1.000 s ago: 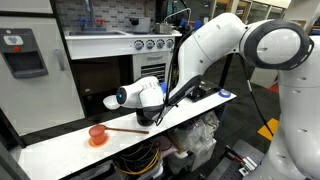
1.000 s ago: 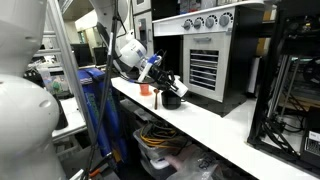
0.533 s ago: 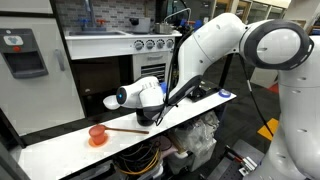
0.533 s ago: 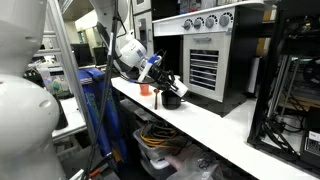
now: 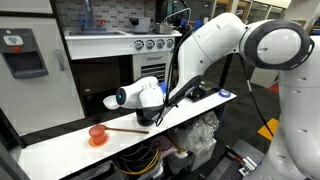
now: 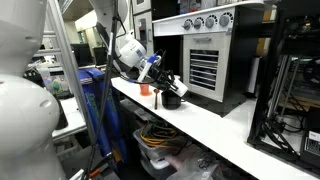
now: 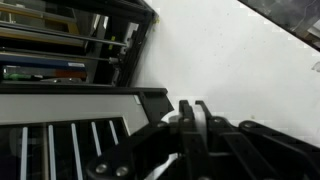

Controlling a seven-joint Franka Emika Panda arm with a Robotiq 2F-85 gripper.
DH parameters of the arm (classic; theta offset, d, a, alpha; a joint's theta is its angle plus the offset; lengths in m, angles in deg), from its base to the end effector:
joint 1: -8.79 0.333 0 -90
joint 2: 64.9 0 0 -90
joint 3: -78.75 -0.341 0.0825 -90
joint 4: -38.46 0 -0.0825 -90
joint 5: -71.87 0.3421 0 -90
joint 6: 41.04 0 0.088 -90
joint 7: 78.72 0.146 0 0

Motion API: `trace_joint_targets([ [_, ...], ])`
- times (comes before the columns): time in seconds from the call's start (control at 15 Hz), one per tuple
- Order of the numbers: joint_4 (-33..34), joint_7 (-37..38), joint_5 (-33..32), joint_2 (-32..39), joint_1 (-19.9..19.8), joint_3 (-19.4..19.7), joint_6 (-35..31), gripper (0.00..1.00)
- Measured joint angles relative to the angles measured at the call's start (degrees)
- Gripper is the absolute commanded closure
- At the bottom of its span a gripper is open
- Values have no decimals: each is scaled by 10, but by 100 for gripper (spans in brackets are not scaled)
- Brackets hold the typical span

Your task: Pour the contents in the white mug into the black mug, use the wooden spoon to stir the contents in the black mug

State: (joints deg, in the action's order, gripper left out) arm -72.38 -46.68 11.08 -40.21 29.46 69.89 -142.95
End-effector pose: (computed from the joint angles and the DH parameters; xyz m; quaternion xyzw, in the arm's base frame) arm 0.5370 0.1730 0.2920 0.8470 0.2256 0.0044 0.4813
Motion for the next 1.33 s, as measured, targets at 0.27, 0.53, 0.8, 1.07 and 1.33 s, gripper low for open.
trace_joint_targets([
  [0.27,4,0,-24,3,15,0,49,98],
  [0.53,17,0,-53,19,27,-6,102,98],
  [0.8,34,0,-84,43,33,-12,134,98],
  [1.07,54,0,-109,71,35,-13,152,98],
  [1.33,71,0,-127,93,38,-15,168,98],
])
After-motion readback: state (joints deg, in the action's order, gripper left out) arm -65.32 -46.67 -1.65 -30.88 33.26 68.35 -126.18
